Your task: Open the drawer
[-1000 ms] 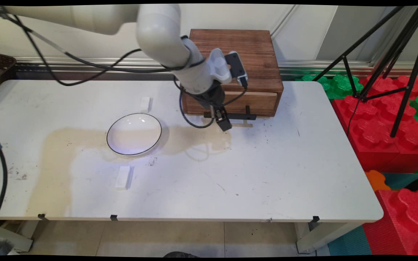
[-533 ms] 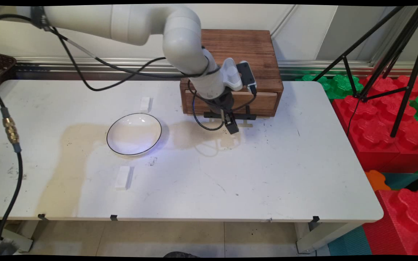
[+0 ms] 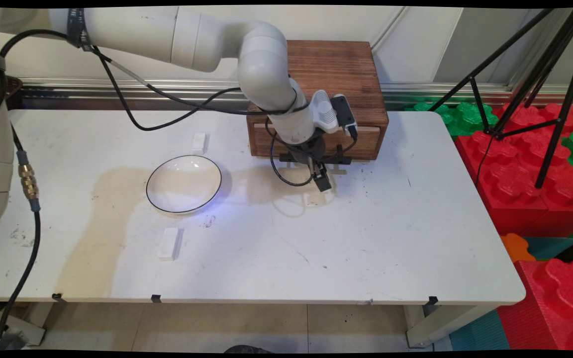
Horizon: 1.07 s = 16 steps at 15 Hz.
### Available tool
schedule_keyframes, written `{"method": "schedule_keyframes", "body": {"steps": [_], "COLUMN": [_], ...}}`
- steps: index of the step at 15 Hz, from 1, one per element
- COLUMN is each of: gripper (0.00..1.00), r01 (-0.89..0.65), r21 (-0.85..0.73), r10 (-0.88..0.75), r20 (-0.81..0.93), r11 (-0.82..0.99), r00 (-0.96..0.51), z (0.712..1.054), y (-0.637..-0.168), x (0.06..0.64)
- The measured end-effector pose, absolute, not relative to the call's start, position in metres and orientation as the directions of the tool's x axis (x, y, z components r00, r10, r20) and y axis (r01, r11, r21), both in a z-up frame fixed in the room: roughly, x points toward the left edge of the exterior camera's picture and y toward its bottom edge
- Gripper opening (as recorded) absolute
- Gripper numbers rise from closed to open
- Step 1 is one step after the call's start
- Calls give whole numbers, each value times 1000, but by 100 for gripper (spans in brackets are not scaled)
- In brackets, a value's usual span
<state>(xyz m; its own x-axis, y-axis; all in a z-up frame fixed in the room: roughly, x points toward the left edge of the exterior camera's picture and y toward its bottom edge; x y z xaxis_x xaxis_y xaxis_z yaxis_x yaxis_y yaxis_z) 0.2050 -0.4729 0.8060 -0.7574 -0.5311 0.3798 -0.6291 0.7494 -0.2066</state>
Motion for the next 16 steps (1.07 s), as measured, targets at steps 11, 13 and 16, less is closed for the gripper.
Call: {"method": "schedule_keyframes", "body": {"steps": [11, 13, 16], "gripper": [100, 100, 100], "r01": [-658, -660, -666], "r21": [-164, -158, -148], "r10": [-578, -583, -593], "r20": [355, 351, 344], "r11": [735, 734, 731], "r00": [-734, -732, -728], "z": [802, 802, 803], "y": [-448, -441, -428], "x": [192, 190, 186]}}
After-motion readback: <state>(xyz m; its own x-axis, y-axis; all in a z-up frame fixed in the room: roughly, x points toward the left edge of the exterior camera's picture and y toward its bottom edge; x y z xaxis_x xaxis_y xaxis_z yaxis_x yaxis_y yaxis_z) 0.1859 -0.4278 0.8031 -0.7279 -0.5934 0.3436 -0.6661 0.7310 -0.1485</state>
